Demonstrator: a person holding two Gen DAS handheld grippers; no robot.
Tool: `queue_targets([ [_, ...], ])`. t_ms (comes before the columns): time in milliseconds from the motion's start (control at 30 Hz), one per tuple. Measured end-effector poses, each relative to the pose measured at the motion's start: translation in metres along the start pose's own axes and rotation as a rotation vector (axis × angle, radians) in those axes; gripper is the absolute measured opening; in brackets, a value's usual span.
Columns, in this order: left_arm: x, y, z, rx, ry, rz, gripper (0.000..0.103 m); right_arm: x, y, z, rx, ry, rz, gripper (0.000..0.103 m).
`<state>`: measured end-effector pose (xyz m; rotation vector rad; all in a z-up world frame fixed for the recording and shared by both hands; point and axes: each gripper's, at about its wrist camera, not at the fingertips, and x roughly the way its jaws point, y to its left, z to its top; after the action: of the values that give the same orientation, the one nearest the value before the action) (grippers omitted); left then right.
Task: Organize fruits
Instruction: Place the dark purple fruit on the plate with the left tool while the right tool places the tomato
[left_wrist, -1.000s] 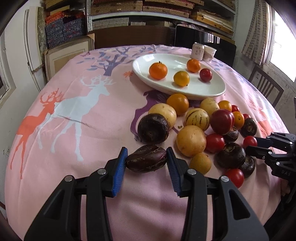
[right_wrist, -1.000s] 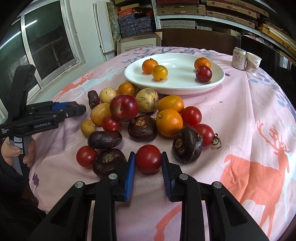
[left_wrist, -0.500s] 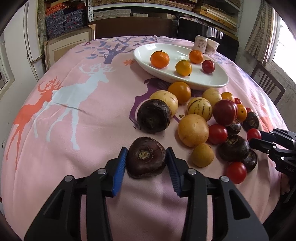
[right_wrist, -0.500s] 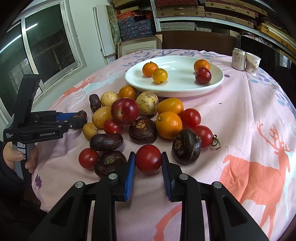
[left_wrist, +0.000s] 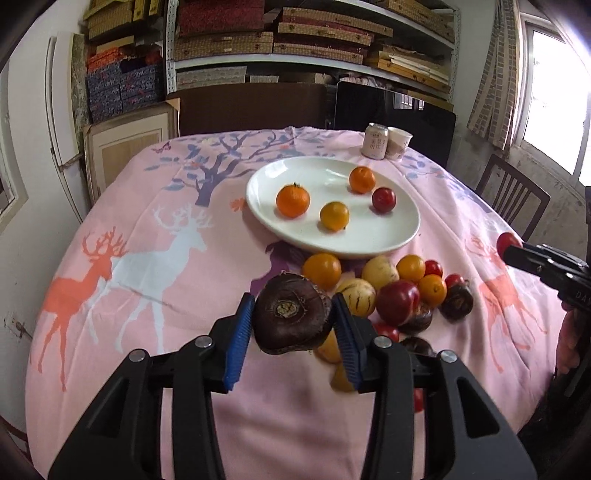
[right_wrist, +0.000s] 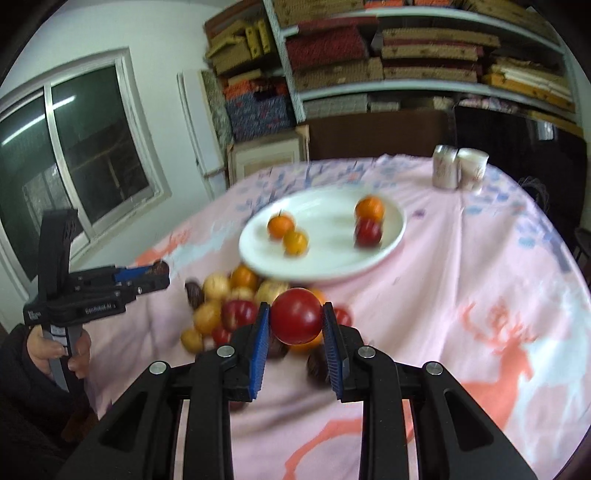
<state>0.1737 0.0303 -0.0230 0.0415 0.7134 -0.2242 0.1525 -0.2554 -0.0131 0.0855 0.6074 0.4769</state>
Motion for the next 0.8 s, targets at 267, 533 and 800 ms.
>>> queue_targets([
  [267, 0.069, -0.016, 0.077, 0.041, 0.046, -0.017, 0.042, 0.040, -0.018, 0.069, -0.003, -0.035, -0.061, 0.028],
  [533, 0.147, -0.018, 0.086, 0.023, 0.187, -0.016, 0.042, 0.134, -0.033, 0.060, 0.066, 0.152, -0.065, 0.029],
  [800, 0.141, -0.011, 0.082, -0.043, 0.156, -0.012, 0.068, 0.127, -0.036, 0.056, 0.074, 0.112, -0.074, 0.045],
])
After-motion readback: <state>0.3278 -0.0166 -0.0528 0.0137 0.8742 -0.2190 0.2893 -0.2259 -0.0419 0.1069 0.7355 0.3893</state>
